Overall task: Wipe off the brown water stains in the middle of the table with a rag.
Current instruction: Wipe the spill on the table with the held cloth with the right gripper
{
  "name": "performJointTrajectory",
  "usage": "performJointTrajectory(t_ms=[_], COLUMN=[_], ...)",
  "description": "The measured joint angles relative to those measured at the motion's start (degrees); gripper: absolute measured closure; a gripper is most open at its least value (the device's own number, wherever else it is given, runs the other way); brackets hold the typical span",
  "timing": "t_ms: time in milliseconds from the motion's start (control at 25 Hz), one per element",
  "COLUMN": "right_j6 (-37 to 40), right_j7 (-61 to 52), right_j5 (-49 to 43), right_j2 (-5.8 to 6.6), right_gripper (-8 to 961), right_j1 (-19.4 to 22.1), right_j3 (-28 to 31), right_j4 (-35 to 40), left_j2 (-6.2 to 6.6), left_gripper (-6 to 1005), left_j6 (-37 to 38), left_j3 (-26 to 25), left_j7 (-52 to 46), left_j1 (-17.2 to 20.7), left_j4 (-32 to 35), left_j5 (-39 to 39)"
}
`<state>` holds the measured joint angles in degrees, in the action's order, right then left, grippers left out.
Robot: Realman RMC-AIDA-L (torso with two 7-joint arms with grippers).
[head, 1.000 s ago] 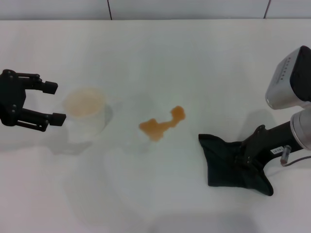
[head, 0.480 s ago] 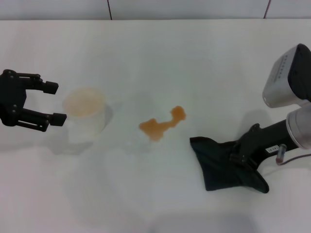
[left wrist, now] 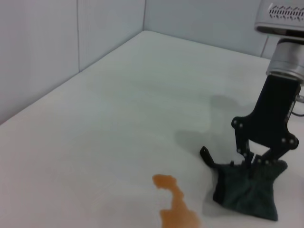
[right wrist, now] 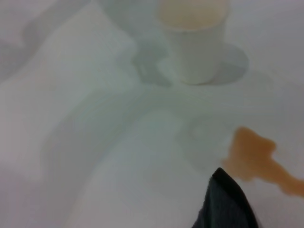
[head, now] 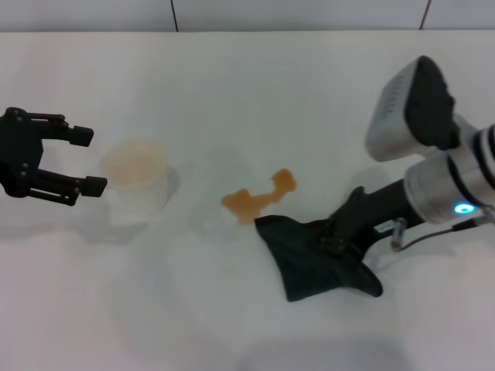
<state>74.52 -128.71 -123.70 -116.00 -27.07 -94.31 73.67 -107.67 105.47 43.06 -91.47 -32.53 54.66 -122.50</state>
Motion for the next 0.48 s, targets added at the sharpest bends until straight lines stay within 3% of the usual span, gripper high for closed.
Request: performJointTrajectory(t_ms=[480], right_j6=[-4.8], right_j7=[-0.2], right_j5=[3.4], right_j2=[-0.10], right_gripper=[891], right_j1=[-7.8], right_j3=[-3.8], right_j4=[-6.2], left_j2=[-0.49], left_gripper=[113], left_j6=[-0.4], left_j3=[0.0], left_j7=[-0.1], left_j1=[-0.5], left_j4=[0.5], left_j5=[0.1])
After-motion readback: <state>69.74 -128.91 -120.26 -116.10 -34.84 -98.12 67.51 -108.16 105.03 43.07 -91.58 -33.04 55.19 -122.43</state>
